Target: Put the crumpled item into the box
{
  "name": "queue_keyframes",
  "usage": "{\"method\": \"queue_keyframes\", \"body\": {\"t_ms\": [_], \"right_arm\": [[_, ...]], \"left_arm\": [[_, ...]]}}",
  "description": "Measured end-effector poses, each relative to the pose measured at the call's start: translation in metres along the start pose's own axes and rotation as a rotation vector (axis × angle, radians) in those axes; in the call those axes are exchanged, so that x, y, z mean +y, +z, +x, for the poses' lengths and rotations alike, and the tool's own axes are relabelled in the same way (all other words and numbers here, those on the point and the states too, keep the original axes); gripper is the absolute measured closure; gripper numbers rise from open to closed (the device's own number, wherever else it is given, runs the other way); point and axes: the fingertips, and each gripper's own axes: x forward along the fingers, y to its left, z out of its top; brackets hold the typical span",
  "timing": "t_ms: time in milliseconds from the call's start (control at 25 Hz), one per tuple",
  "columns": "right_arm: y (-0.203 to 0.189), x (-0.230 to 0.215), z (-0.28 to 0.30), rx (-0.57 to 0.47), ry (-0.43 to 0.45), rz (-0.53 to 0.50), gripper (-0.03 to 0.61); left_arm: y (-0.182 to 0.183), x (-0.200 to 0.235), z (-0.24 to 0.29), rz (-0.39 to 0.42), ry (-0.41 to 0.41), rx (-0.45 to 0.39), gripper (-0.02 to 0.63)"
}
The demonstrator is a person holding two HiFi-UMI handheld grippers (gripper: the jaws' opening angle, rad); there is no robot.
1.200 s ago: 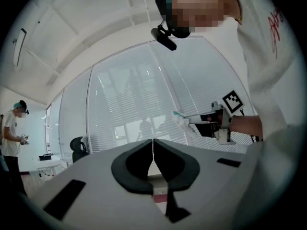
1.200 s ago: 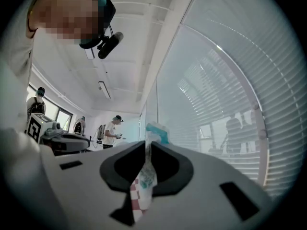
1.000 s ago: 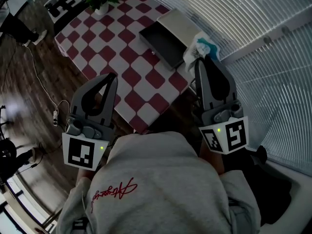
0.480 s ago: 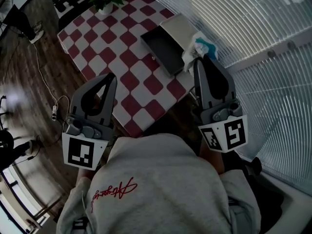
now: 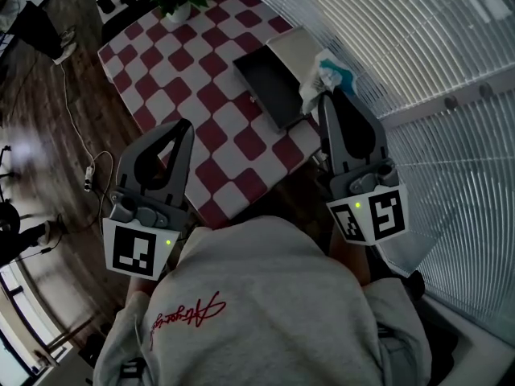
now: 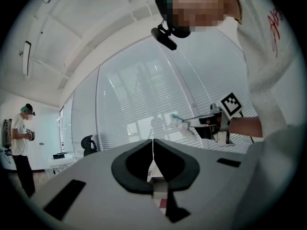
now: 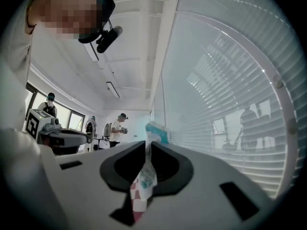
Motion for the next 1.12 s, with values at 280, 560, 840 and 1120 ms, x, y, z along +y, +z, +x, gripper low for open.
{"method": "queue_keyframes", "body": {"t_ms": [280,560,840,1120], "right_arm": [[-0.011,-0.007,0.013,0.022,0.02,0.01,0.532],[-0.021,-0.012,0.025,0.051,0.039,0.007,0.532],[-0.037,-0.017,0.039,0.096,0.048,0.008,0.532],[-0.05,-0.024,0.049,0.133,0.059,0.018,0.532]], "left_arm": [[0.0,0.003,-0.002,0.009,0.035,0.019,0.595],[-0.003,0.006,-0.003,0.015,0.065,0.029,0.595],[-0.003,0.01,-0.003,0.015,0.088,0.036,0.595],[-0.002,0.013,-0.006,0.022,0.129,0.044,0.595]]}}
